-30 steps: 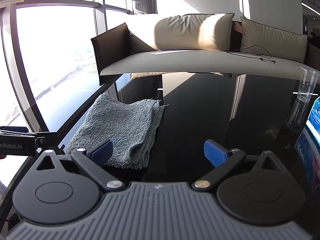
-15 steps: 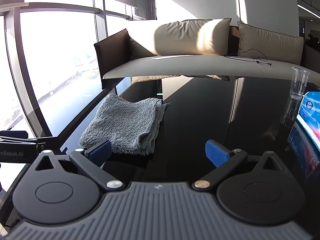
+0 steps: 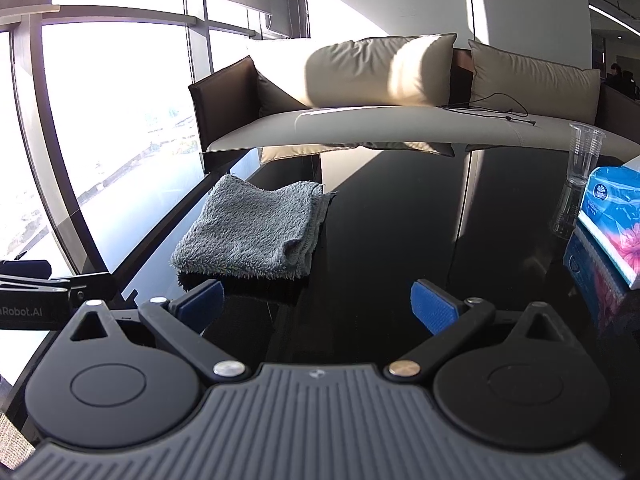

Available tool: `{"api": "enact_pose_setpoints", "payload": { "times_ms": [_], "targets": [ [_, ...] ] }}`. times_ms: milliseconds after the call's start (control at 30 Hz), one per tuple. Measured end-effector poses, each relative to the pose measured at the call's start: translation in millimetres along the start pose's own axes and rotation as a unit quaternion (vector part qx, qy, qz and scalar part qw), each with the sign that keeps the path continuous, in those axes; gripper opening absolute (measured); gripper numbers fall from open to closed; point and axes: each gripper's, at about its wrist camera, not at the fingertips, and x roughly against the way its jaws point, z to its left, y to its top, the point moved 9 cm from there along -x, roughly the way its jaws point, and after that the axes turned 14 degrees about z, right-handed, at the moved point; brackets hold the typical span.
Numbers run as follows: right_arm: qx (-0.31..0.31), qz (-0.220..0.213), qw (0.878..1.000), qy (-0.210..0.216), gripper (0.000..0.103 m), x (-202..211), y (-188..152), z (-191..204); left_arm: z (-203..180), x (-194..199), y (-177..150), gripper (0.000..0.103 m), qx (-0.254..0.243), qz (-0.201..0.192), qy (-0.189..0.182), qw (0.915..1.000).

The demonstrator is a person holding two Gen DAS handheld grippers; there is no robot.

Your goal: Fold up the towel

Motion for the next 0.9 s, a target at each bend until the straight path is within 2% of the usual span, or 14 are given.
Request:
{"api": "enact_pose_setpoints", "payload": {
  "times_ms": [900],
  "targets": [
    [0.003, 0.0, 1.0, 0.002, 0.102, 20.0, -18.1, 3.6, -3.3, 22.0, -19.2, 0.102, -0.005, -0.011, 0.002, 0.9999]
  ]
}}
